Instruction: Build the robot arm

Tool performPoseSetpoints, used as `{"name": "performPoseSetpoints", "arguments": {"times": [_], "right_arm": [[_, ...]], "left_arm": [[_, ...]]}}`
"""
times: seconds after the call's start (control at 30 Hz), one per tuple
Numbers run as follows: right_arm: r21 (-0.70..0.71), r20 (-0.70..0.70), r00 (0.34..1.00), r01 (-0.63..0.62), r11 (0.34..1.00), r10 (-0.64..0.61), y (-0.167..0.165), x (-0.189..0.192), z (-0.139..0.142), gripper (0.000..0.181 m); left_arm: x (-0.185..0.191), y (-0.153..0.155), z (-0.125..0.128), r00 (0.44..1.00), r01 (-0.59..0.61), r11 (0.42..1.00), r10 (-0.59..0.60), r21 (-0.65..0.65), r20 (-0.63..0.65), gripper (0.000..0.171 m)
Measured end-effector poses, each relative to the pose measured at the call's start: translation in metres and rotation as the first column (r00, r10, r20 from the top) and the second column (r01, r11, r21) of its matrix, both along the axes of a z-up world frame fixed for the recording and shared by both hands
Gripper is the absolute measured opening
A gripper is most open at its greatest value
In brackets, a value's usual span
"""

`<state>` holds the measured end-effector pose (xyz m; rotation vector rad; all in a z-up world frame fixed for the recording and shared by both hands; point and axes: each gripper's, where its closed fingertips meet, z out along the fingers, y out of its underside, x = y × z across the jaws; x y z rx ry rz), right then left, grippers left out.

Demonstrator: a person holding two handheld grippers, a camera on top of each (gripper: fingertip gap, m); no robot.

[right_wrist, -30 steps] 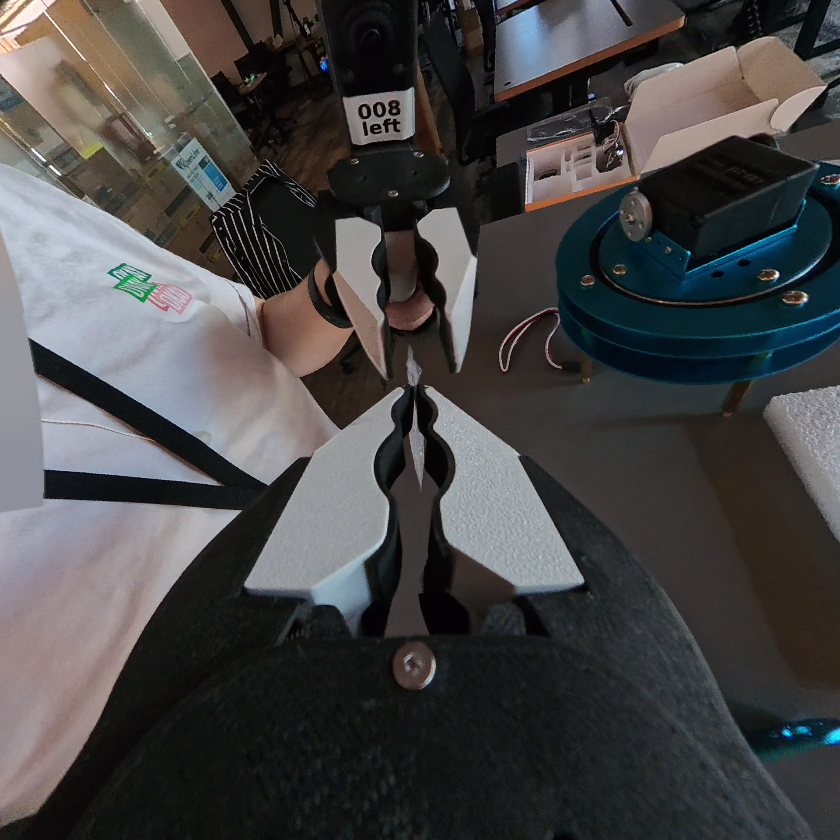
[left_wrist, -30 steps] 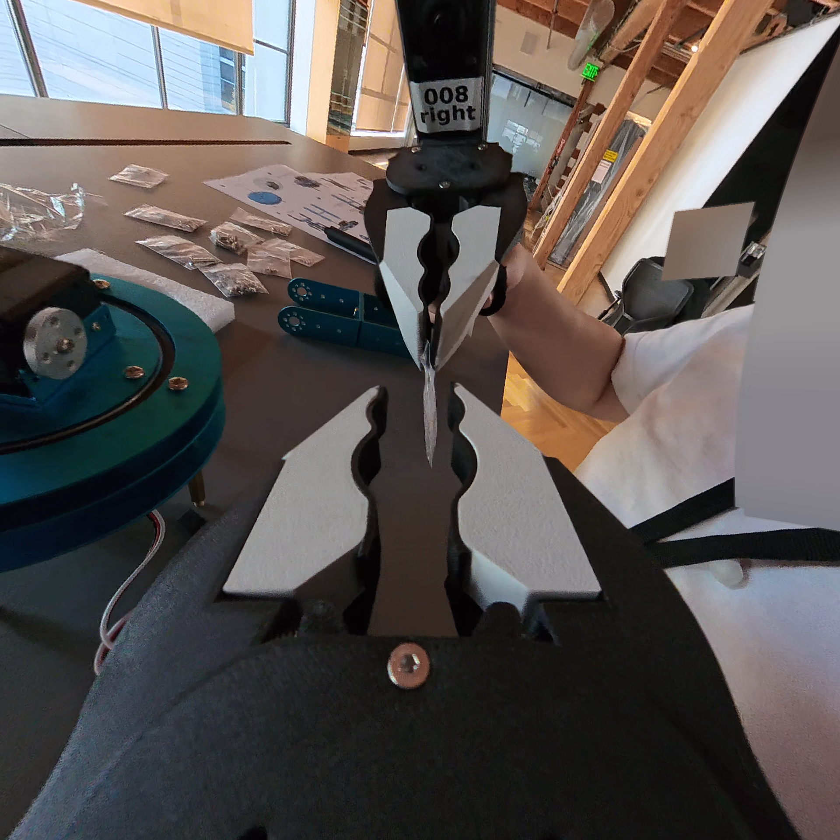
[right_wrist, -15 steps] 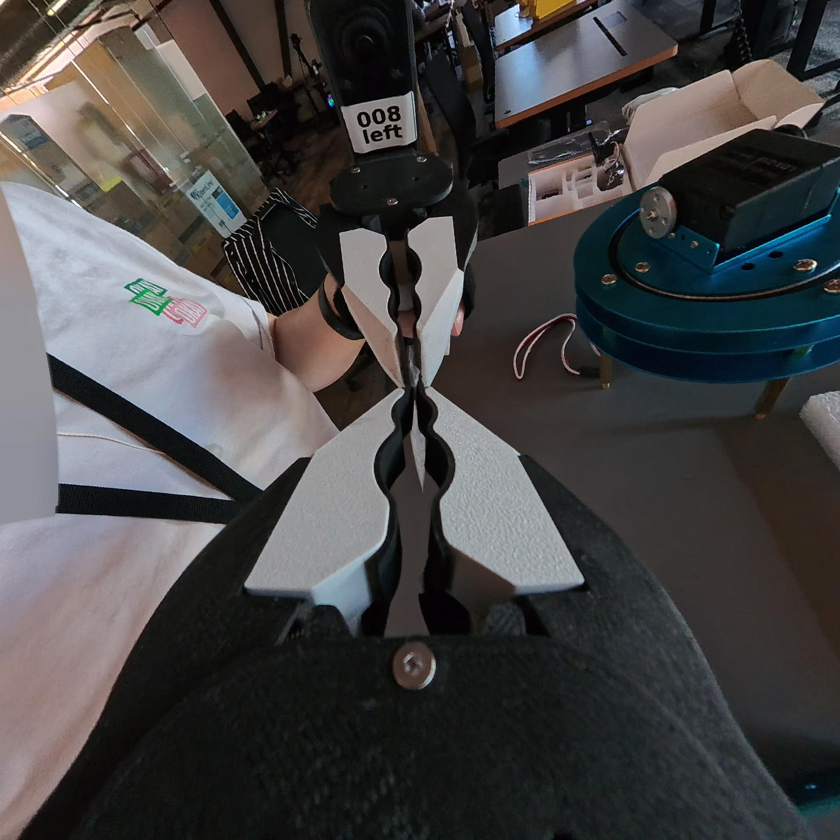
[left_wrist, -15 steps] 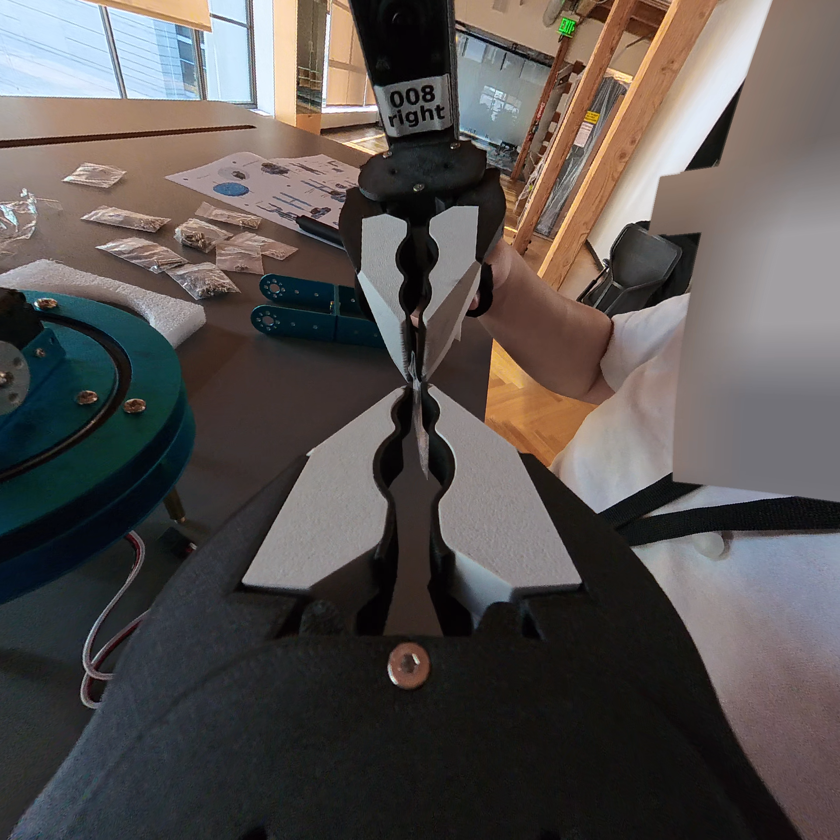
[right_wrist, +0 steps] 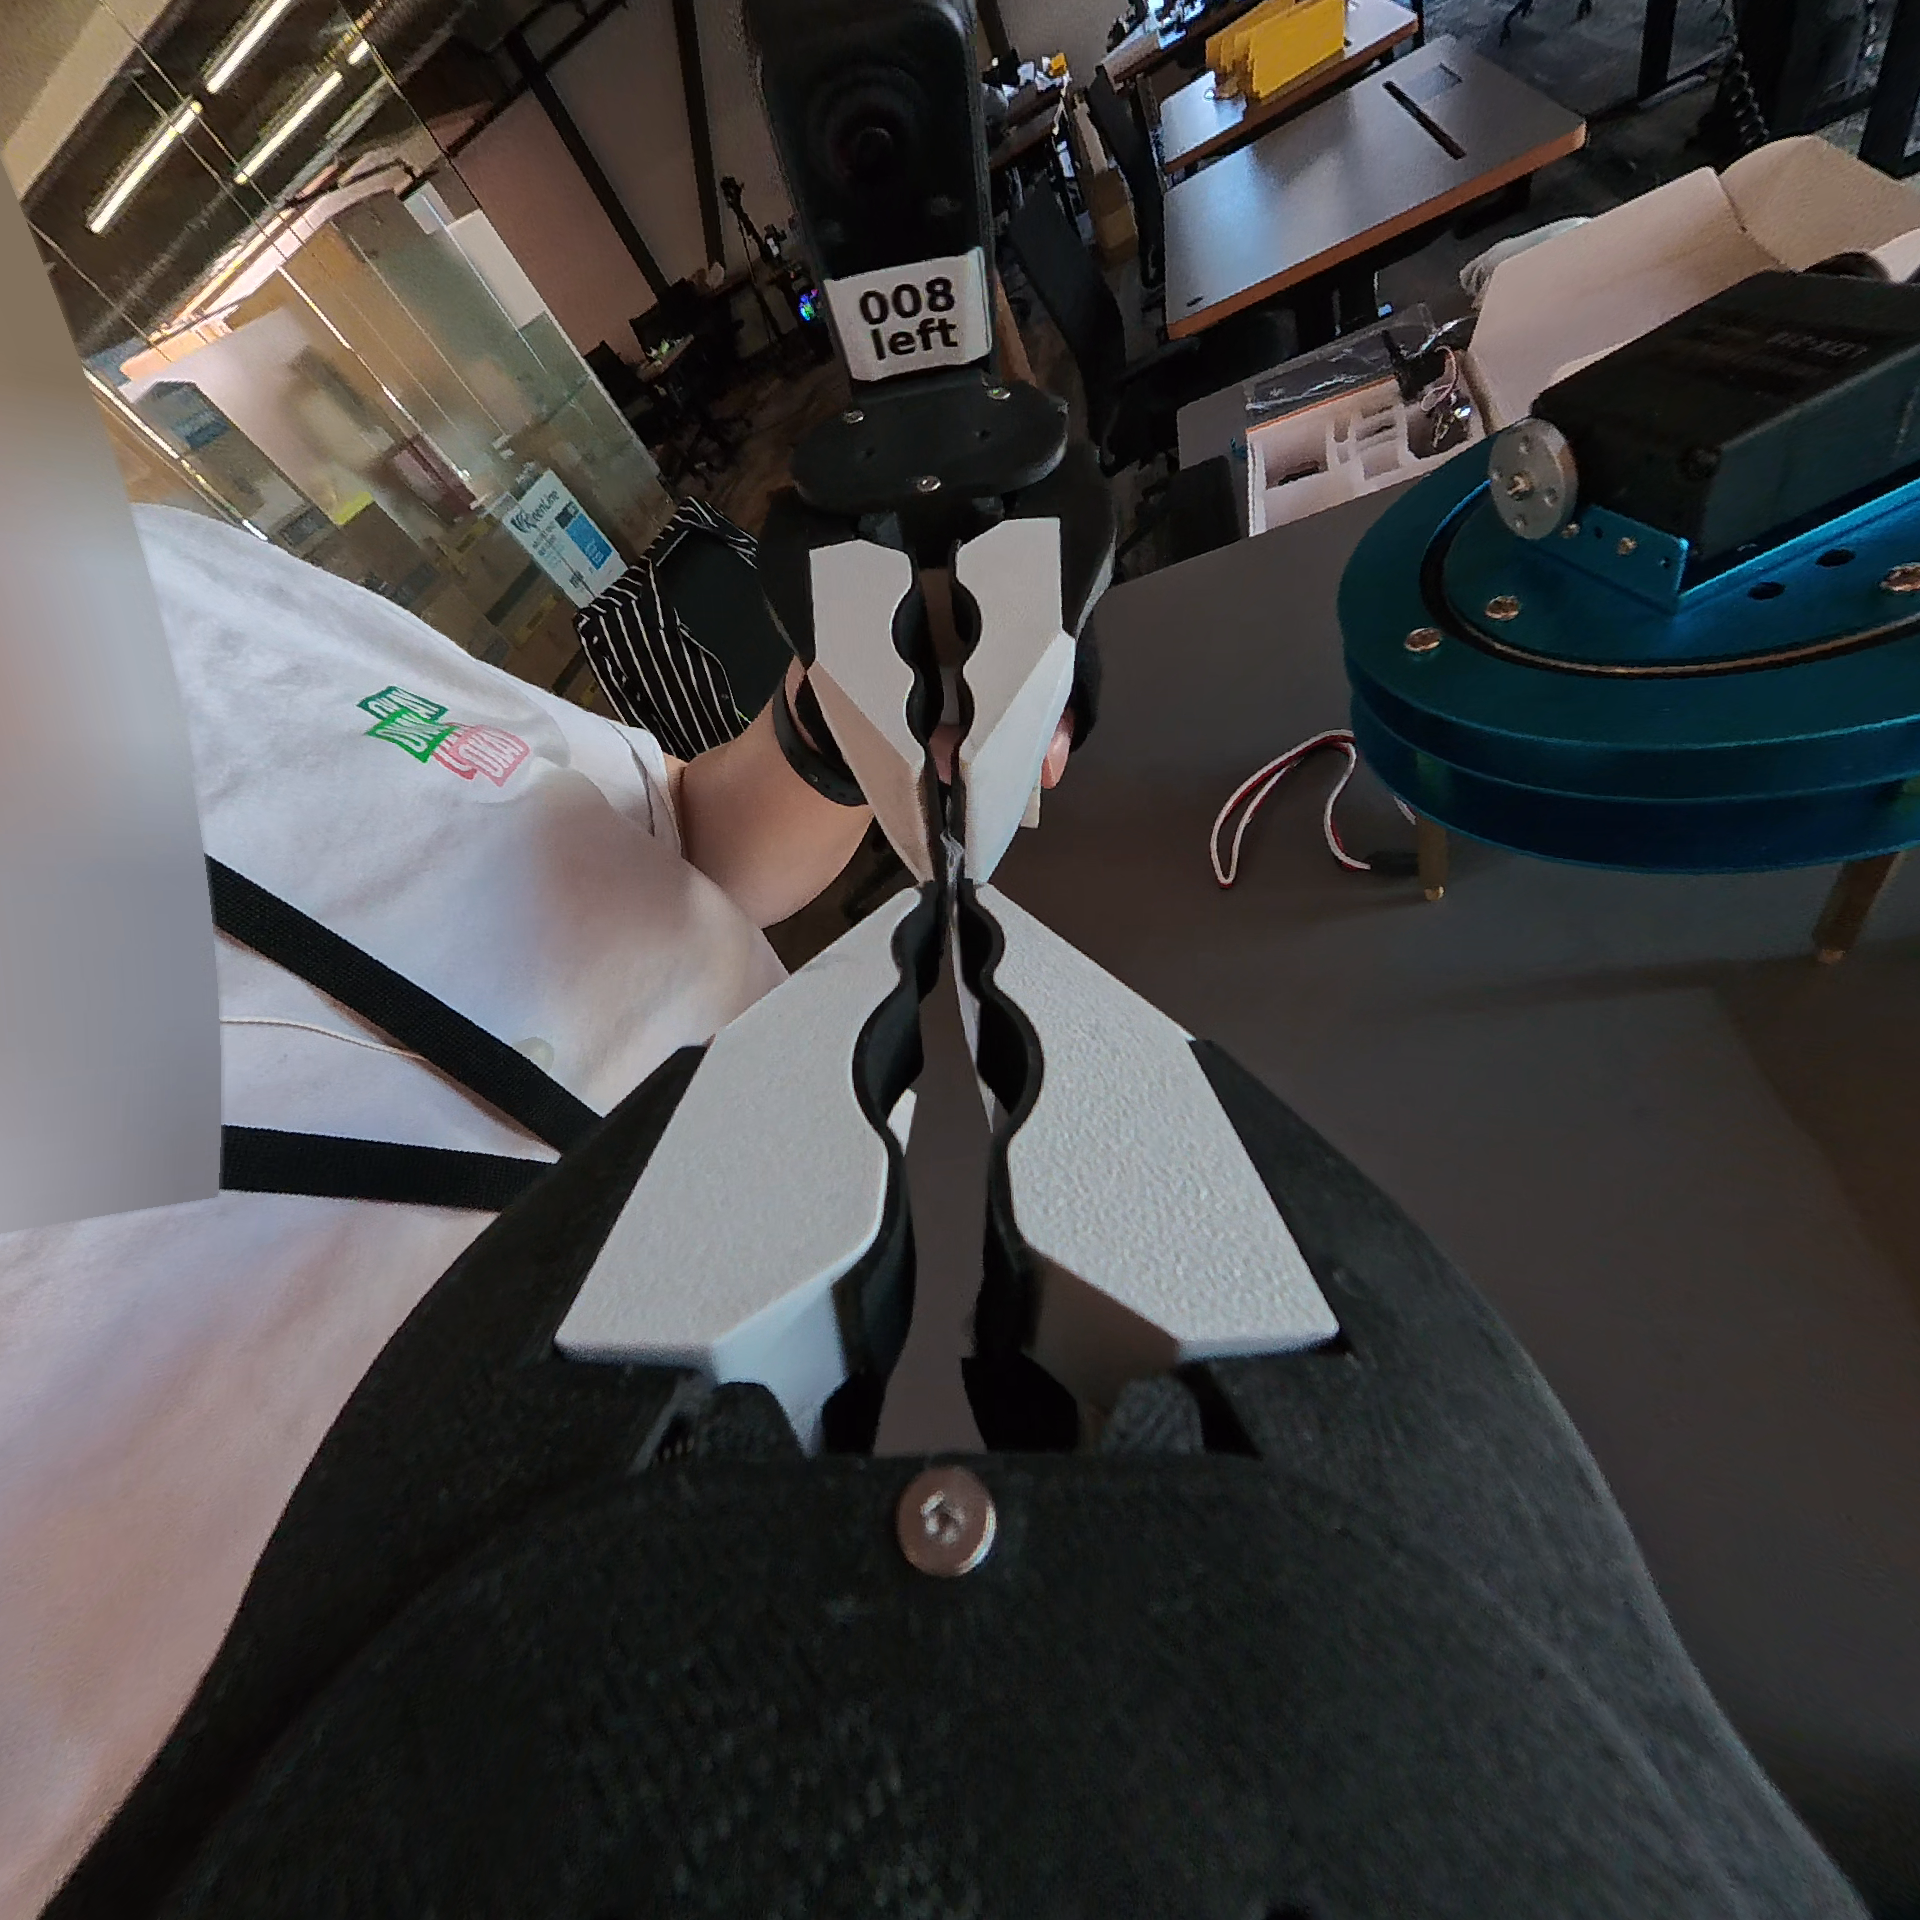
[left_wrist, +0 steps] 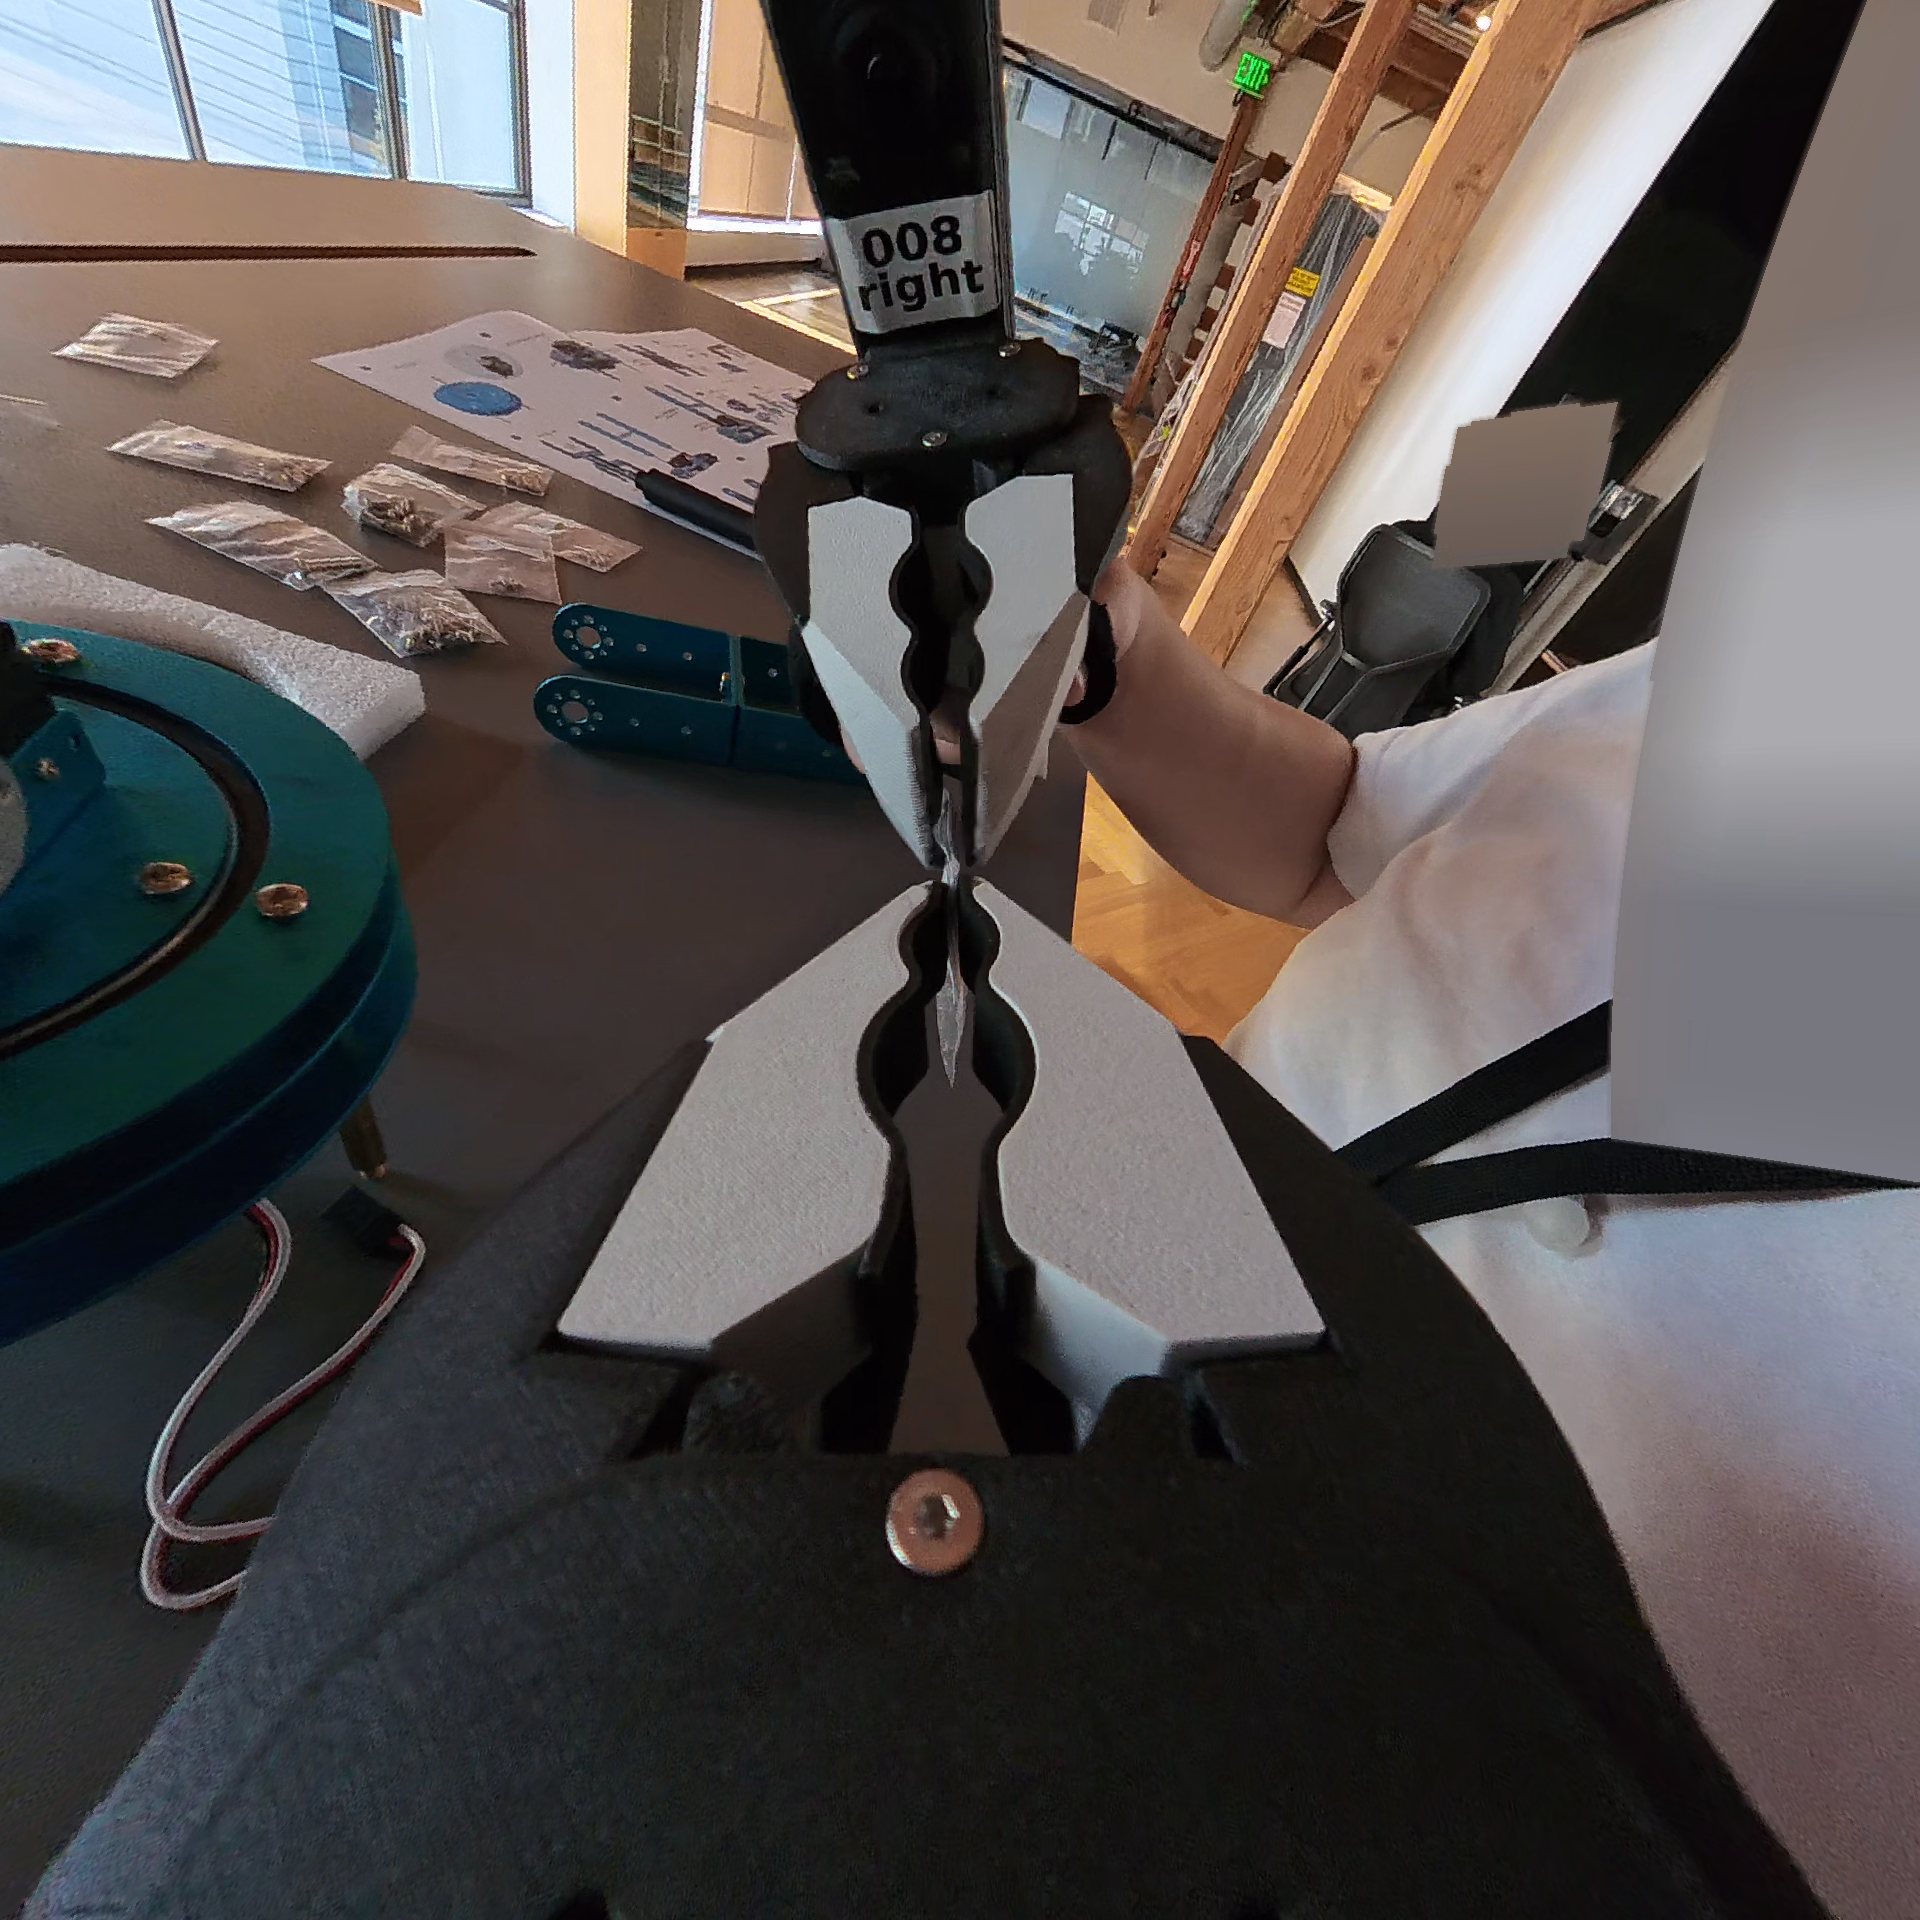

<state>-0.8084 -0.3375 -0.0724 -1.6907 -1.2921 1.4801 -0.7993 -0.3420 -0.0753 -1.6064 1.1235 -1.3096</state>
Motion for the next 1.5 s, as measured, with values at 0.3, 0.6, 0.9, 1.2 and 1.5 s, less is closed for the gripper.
{"name": "performPoseSetpoints", "arguments": {"times": [0.3, 0.6, 0.9, 1.2, 1.5], "right_arm": [[0.052, 0.002, 1.000, 0.012, 0.999, -0.012, -0.004, 0.000, 0.002, 0.000], [0.022, -0.013, 0.999, 0.048, 0.999, -0.047, -0.005, 0.005, 0.001, 0.000], [-0.064, -0.132, 0.969, 0.204, 0.977, -0.211, 0.019, 0.045, 0.022, 0.000], [-0.030, -0.078, 0.978, 0.190, 0.981, -0.192, 0.001, 0.040, 0.004, 0.000], [-0.077, -0.095, 0.979, 0.174, 0.982, -0.180, -0.011, 0.032, -0.001, 0.000]], "left_arm": [[0.002, -0.004, 0.002, 1.000, 0.006, 1.000, -0.006, -0.013, 0.023, 0.000], [0.002, -0.006, 0.000, 1.000, -0.012, 0.999, 0.013, -0.045, 0.018, 0.000], [-0.018, 0.003, -0.013, 0.995, -0.086, 0.994, 0.083, -0.060, -0.049, 0.000], [-0.003, 0.001, 0.005, 0.987, -0.109, 0.990, 0.119, -0.091, 0.112, 0.032], [0.014, -0.007, 0.002, 0.993, -0.055, 0.995, 0.063, -0.085, 0.095, 0.000]]}}
